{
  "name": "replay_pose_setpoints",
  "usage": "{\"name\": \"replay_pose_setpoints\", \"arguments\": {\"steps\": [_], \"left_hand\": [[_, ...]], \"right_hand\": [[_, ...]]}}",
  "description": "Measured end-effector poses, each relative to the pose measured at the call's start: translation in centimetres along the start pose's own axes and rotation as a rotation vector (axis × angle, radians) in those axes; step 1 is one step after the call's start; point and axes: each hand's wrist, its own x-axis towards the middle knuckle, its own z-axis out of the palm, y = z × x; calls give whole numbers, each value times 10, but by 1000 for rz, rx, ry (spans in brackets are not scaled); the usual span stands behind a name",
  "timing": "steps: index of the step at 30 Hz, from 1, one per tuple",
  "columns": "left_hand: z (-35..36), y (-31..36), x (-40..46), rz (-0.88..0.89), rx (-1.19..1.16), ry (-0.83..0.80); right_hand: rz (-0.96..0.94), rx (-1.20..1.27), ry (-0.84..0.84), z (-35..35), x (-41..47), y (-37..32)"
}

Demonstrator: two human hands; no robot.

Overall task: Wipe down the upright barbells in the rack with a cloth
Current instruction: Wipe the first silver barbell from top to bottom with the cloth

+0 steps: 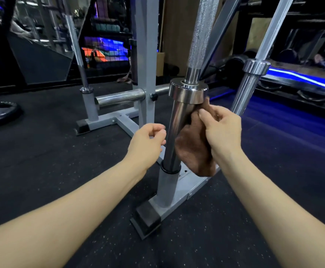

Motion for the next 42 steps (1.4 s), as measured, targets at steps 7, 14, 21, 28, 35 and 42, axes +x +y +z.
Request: {"name": "replay_pose_setpoints", "arguments": {"steps": [7, 14, 21, 28, 35, 42], "left_hand": [[8, 7, 3, 134, 115, -67], [8, -10, 5, 107, 198, -29], [7, -22, 5, 95, 219, -49], [4, -37, 11, 147, 205, -140], [2, -44, 7, 112, 284, -136], [0, -61, 12, 124, 254, -188]], "right_hand": [[-78, 366, -388, -10, -1, 2], [-242, -143, -239, 16, 3, 31], [-273, -276, -269, 7, -15, 39], [-256, -284, -270, 21, -18, 29], [-160, -468, -415, 10, -26, 48], [-219, -439, -254, 27, -28, 31]]}}
